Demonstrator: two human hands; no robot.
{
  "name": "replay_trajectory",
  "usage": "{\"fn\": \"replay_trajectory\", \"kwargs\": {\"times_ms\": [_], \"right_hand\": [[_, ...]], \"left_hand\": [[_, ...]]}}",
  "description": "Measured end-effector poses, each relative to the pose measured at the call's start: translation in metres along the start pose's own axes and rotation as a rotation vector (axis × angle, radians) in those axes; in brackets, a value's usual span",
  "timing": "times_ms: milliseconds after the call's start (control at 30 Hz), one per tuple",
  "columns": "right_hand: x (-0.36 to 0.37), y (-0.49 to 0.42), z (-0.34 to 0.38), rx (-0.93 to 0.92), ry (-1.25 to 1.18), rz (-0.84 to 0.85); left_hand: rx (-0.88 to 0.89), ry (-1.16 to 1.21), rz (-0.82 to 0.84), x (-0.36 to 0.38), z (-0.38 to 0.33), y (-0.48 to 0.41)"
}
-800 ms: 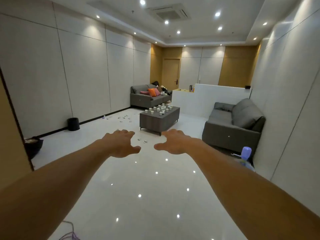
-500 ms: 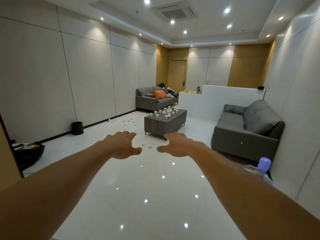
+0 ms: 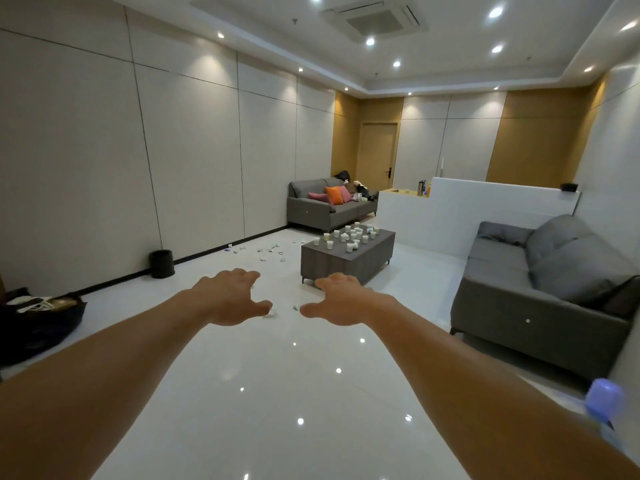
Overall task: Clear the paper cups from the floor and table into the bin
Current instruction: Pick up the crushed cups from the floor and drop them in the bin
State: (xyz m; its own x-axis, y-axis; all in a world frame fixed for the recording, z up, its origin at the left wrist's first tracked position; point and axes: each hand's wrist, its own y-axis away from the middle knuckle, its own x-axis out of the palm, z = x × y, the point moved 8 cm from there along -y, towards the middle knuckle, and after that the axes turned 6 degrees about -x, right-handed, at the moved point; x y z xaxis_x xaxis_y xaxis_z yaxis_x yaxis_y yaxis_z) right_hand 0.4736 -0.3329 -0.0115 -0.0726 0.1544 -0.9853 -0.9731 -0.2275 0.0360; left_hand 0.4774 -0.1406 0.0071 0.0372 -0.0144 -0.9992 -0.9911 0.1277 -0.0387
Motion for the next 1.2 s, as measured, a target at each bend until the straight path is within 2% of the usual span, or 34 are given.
{"fn": "replay_trajectory", "kwargs": {"times_ms": [367, 533, 1000, 1200], "right_hand": [[-0.027, -0.207, -0.05, 0.061, 0.007, -0.034], [-0.011, -0.299, -0.073, 0.067, 0.001, 0.036], [-0.031, -0.624, -0.169, -0.041, -0.002, 0.025], [-0.017, -0.75, -0.193, -0.045, -0.024, 0.074]], "left_hand": [[0.042, 0.049, 0.002, 0.016, 0.032, -0.224], [0.04, 0.043, 0.058, 0.035, 0.044, -0.319], [-0.015, 0.062, 0.002, 0.039, 0.059, -0.629], [-0.035, 0.07, 0.076, 0.074, 0.08, -0.76]]}}
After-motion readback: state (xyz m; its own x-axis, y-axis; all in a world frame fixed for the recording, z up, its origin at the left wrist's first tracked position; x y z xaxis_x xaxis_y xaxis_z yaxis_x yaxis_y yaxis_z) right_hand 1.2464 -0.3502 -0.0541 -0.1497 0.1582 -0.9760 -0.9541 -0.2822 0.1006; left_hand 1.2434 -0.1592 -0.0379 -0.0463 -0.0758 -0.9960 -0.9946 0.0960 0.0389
